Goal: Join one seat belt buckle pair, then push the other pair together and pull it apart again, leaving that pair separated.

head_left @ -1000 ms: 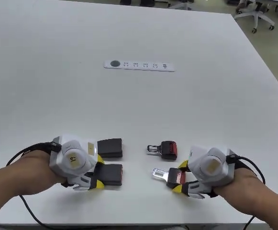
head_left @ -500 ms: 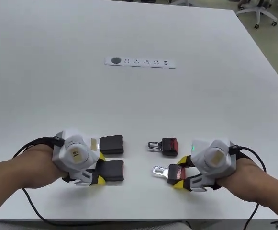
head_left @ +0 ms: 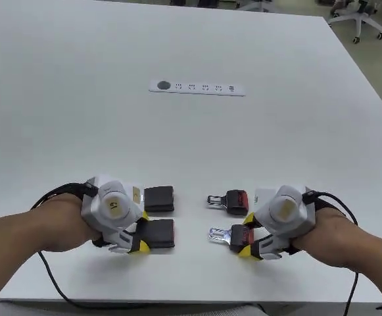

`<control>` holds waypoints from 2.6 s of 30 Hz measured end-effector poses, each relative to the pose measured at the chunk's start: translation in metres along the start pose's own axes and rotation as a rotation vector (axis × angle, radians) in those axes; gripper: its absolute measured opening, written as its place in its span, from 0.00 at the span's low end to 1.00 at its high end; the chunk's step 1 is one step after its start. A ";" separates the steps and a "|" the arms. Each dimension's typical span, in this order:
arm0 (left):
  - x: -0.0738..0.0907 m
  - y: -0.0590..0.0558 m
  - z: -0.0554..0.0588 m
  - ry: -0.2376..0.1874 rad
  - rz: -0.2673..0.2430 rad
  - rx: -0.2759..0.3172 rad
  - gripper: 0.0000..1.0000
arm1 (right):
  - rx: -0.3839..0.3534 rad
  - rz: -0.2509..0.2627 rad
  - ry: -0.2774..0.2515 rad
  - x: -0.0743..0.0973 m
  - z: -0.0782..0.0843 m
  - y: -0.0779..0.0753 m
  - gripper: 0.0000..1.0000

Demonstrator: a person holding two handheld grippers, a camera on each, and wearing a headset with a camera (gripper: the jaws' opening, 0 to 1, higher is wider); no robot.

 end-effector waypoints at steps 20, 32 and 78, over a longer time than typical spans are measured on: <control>0.000 0.001 0.000 0.009 0.010 0.000 0.33 | 0.058 -0.025 -0.041 -0.024 -0.053 0.013 0.32; -0.001 0.001 0.001 0.012 0.019 0.000 0.33 | 0.118 -0.034 -0.026 -0.032 -0.070 0.016 0.32; -0.001 0.004 0.001 -0.004 0.036 -0.031 0.32 | 0.160 -0.080 -0.060 -0.048 -0.093 0.015 0.31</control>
Point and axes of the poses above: the centre of the closed fingertips' face, and the gripper's own axes: x roughly backward along the fingers, y roughly to its left, z roughly out of its underside, the point moved 4 cm from there along x, roughly backward along the fingers, and after that the axes turned 3 degrees about y, right-handed, at the moved point
